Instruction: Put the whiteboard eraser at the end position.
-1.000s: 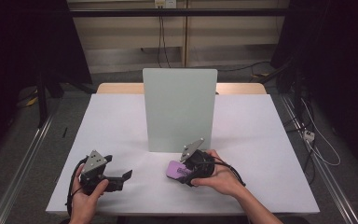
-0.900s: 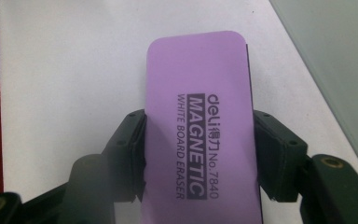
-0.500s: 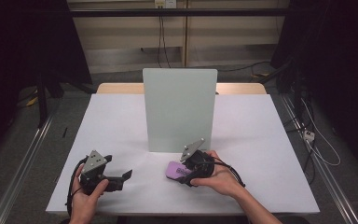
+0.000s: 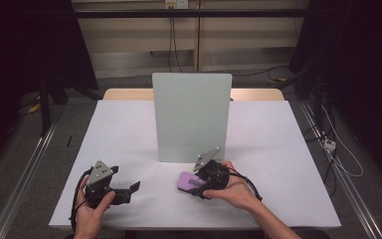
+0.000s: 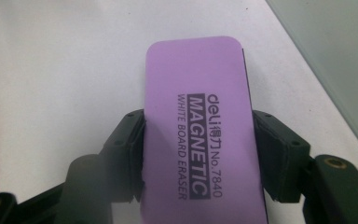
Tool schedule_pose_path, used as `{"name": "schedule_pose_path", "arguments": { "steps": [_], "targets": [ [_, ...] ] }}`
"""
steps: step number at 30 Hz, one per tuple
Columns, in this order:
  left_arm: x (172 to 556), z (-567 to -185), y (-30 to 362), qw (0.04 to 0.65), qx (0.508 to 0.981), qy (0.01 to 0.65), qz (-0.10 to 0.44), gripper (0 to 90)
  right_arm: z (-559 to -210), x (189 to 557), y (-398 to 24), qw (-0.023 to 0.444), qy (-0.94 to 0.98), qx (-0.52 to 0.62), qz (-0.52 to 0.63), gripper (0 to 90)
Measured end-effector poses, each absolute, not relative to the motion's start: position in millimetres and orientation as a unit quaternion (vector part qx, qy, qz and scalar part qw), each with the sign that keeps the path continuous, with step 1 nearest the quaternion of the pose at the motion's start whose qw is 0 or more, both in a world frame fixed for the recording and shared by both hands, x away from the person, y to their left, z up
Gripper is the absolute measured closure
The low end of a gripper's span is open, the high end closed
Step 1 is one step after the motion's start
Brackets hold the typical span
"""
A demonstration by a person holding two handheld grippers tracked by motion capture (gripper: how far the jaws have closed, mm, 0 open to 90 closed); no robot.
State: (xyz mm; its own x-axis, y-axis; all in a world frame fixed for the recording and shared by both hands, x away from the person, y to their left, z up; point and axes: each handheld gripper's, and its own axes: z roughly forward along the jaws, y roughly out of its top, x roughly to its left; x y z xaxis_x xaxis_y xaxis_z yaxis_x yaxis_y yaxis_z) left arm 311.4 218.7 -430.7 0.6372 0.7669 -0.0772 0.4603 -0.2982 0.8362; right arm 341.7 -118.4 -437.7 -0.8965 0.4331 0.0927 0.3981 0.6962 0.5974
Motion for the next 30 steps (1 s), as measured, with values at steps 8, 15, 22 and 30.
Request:
{"name": "schedule_pose_path", "arguments": {
  "steps": [8,15,22,30],
  "targets": [
    [312.3,-431.1,217.5,0.448,0.789,0.386,0.17,5.8,-437.1,340.9,-119.7,0.033,0.918,0.226,0.325,29.8],
    [310.7,-430.7,218.7,0.452,0.786,0.386,0.169,5.8,-434.2,341.7,-121.4,0.044,0.909,0.238,0.34,12.7],
    [311.3,-430.1,219.0,0.451,0.789,0.383,0.169,5.8,-426.5,342.1,-127.3,0.066,0.891,0.262,0.365,9.9],
    [312.8,-430.5,217.6,0.451,0.789,0.382,0.167,5.8,-421.0,344.4,-138.9,0.085,0.869,0.31,0.376,7.9]
  ]
}}
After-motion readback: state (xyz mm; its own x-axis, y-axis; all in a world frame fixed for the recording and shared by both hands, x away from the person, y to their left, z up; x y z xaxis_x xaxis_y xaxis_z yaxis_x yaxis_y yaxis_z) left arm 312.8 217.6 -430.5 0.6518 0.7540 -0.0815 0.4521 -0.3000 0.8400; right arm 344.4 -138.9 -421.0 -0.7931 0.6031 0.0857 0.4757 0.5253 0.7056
